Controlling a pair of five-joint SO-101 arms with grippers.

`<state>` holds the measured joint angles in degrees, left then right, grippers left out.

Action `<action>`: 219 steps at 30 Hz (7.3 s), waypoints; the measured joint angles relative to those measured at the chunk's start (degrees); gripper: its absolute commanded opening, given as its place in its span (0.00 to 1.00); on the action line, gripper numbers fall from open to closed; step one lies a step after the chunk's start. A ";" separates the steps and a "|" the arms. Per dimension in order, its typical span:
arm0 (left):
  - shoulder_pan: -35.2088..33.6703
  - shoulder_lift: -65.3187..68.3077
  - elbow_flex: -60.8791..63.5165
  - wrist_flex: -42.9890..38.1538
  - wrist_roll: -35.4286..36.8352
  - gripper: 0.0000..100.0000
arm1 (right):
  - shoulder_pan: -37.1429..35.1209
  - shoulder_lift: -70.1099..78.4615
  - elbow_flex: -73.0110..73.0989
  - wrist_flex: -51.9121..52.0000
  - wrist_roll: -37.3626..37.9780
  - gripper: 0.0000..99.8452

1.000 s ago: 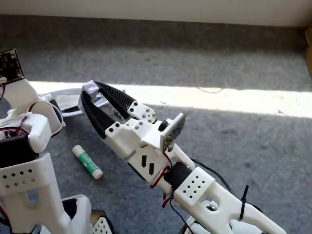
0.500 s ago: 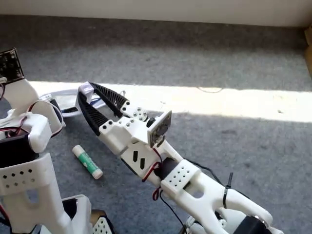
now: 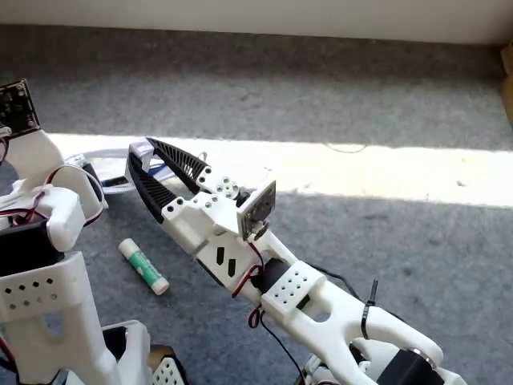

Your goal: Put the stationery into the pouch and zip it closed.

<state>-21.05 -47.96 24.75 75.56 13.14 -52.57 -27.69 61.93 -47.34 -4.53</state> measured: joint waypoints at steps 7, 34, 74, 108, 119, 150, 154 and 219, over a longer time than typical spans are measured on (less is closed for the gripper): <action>0.00 0.00 0.00 0.00 0.00 0.01 | 0.00 0.00 0.00 0.00 0.00 0.08; 0.00 0.00 0.00 0.00 -0.09 0.01 | -0.35 -14.15 -0.18 29.01 -6.51 0.10; -10.90 -0.09 0.09 -0.62 0.70 0.01 | -0.35 -27.34 -10.73 66.20 -6.77 0.10; -18.90 -0.09 0.09 -1.85 2.55 0.01 | -13.98 14.15 -15.38 67.08 -6.77 0.10; -18.90 -0.09 0.09 -1.85 2.55 0.01 | -15.56 24.53 -21.01 67.08 -6.77 0.10; -17.58 -0.09 0.09 -1.85 2.55 0.01 | -10.73 35.78 -32.79 82.90 0.53 0.00; -13.98 -0.09 0.09 -1.85 2.55 0.01 | -8.70 31.38 -32.70 88.97 0.70 0.00; 10.02 -2.46 6.07 -3.08 2.81 0.01 | 26.99 -2.46 -10.90 109.27 9.41 0.15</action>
<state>-11.03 -50.42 30.81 72.48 15.96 -25.58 -30.15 51.03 61.93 4.88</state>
